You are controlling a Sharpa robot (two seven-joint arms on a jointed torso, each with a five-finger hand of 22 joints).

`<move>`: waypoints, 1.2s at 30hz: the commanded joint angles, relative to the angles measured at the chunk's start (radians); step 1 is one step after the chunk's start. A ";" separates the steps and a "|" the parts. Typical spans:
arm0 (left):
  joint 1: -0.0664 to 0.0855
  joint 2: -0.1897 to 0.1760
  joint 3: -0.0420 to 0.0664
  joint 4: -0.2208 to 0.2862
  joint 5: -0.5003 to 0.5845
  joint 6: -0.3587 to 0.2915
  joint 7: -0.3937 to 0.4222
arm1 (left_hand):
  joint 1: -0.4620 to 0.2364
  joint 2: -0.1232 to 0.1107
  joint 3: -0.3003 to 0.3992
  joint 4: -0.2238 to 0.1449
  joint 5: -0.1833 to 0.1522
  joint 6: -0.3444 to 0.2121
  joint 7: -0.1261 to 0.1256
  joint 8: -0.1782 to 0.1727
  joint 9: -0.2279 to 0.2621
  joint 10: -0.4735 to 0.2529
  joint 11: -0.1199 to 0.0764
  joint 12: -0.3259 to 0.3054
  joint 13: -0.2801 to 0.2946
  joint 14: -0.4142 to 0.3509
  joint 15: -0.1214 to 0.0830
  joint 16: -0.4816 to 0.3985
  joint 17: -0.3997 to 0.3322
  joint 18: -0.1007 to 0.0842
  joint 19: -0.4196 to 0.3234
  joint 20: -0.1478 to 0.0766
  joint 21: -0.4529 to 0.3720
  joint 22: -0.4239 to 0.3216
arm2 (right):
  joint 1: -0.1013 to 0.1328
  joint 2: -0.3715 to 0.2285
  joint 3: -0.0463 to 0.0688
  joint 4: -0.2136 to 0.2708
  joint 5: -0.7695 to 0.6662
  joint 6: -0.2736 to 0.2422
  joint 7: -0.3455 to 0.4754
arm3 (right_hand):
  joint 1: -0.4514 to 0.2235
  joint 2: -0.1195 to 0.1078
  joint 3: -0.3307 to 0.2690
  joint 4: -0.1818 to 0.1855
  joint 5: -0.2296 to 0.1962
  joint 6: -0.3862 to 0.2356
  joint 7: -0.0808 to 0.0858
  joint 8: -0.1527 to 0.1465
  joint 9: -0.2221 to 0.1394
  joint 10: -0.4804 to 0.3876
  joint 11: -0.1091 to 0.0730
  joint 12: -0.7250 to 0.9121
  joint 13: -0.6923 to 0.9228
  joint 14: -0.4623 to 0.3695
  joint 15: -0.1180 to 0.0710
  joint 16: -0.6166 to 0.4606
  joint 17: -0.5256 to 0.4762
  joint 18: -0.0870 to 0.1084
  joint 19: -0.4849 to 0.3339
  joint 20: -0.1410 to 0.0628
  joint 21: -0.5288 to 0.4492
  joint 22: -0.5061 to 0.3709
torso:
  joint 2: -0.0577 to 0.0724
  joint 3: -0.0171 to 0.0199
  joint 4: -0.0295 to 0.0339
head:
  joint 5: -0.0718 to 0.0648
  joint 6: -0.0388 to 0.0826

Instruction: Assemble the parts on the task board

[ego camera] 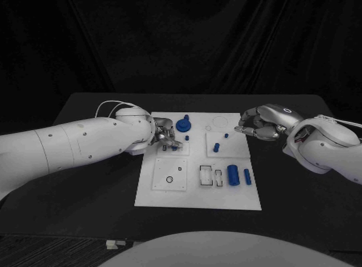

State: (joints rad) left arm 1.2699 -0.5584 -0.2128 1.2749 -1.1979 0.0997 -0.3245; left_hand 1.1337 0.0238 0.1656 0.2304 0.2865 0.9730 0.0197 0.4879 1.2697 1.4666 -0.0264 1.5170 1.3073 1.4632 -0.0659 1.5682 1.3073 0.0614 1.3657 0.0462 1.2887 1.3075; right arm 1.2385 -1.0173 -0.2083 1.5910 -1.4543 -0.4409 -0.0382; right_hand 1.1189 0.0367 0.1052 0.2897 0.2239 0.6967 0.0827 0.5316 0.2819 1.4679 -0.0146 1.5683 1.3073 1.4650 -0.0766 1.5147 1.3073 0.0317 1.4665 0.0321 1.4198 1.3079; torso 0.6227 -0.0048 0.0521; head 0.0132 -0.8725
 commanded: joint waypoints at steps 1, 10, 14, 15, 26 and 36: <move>-0.001 -0.012 0.001 0.025 0.002 -0.129 0.053 | 0.012 -0.002 0.004 -0.006 0.011 0.002 -0.001 -0.006 -0.005 0.030 -0.008 -0.002 0.202 0.108 -0.005 0.003 0.263 0.013 0.001 -0.003 -0.004 0.154 | -0.003 -0.002 0.001 0.000 -0.002 -0.002 -0.018 | 0.009 0.004 0.003 0.000 0.003 0.007 0.003 -0.006 -0.001 0.103 0.007 0.003 0.264 0.081 0.006 -0.007 0.153 0.009 0.029 0.009 -0.003 0.207 | 0.000 -0.0001 0.0000 | 0.002 0.000; -0.001 -0.039 0.001 0.056 0.002 -0.176 0.048 | 0.017 -0.003 0.010 -0.007 0.021 0.005 -0.001 -0.011 -0.010 0.029 -0.008 -0.002 0.201 0.108 -0.005 0.003 0.263 0.013 0.001 -0.003 -0.006 0.155 | -0.003 -0.003 0.001 -0.001 -0.002 -0.004 -0.019 | 0.009 0.006 0.004 0.000 0.003 0.008 0.003 -0.007 -0.002 0.103 0.008 0.003 0.264 0.081 0.006 -0.007 0.153 0.010 0.027 0.009 -0.006 0.206 | 0.000 0.0000 0.0002 | 0.004 0.000; -0.001 -0.047 0.001 0.063 0.002 -0.178 0.036 | 0.014 -0.003 0.011 -0.003 0.020 0.005 0.000 -0.014 -0.012 0.029 -0.007 -0.003 0.201 0.108 -0.004 0.003 0.263 0.013 0.001 -0.003 -0.006 0.155 | -0.004 -0.004 0.001 -0.001 -0.002 -0.005 -0.019 | 0.009 0.006 0.004 0.000 0.003 0.008 0.003 -0.007 -0.002 0.103 0.008 0.003 0.264 0.081 0.006 -0.007 0.153 0.010 0.027 0.009 -0.006 0.206 | 0.000 0.0000 0.0003 | 0.004 0.000; -0.001 -0.048 0.001 0.064 0.002 -0.176 0.031 | 0.012 -0.003 0.011 0.001 0.015 0.007 0.001 -0.016 -0.014 0.028 -0.006 -0.003 0.200 0.108 -0.004 0.003 0.263 0.013 0.000 -0.003 -0.007 0.155 | -0.004 -0.003 0.001 -0.001 -0.002 -0.006 -0.020 | 0.009 0.006 0.004 0.000 0.003 0.008 0.003 -0.007 -0.002 0.103 0.008 0.003 0.264 0.081 0.006 -0.007 0.153 0.010 0.027 0.009 -0.006 0.206 | 0.000 0.0001 0.0003 | 0.004 0.000; -0.007 -0.054 0.000 0.070 0.002 -0.137 -0.010 | 0.007 -0.003 0.011 0.010 -0.001 0.010 0.002 -0.021 -0.019 0.026 -0.005 -0.005 0.199 0.108 -0.003 0.003 0.263 0.014 -0.002 -0.002 -0.012 0.156 | -0.005 -0.003 0.001 -0.001 -0.002 -0.010 -0.020 | 0.009 0.006 0.004 0.000 0.003 0.009 0.004 -0.007 -0.002 0.103 0.008 0.003 0.264 0.081 0.006 -0.007 0.153 0.010 0.028 0.009 -0.006 0.206 | -0.001 0.0002 0.0000 | 0.004 0.000; -0.021 -0.054 0.000 0.068 0.002 -0.119 -0.027 | 0.004 -0.001 0.011 0.013 -0.005 0.011 0.003 -0.023 -0.021 0.024 -0.005 -0.006 0.197 0.108 -0.002 0.003 0.263 0.015 -0.003 -0.001 -0.014 0.155 | -0.006 -0.004 0.001 0.000 -0.002 -0.015 -0.019 | 0.009 0.006 0.004 0.000 0.003 0.009 0.004 -0.007 -0.002 0.103 0.008 0.003 0.264 0.081 0.006 -0.007 0.153 0.010 0.028 0.009 -0.006 0.206 | 0.000 0.0001 -0.0002 | 0.005 0.000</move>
State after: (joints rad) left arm 1.2502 -0.6143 -0.2133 1.3420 -1.1981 -0.0355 -0.3424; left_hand 1.1456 0.0196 0.1783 0.2373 0.2838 0.9771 0.0237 0.4685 1.2499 1.4666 -0.0263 1.5170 1.3073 1.4632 -0.0659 1.5682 1.3073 0.0615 1.3657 0.0462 1.2774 1.3074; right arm 1.2353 -1.0197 -0.2083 1.5901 -1.4542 -0.4432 -0.0412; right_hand 1.1229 0.0407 0.1052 0.2896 0.2238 0.7002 0.0862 0.5275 0.2811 1.4679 -0.0146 1.5683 1.3078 1.4650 -0.0766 1.5103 1.3073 0.0317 1.4665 0.0321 1.4199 1.3076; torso 0.6229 -0.0046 0.0521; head 0.0175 -0.8725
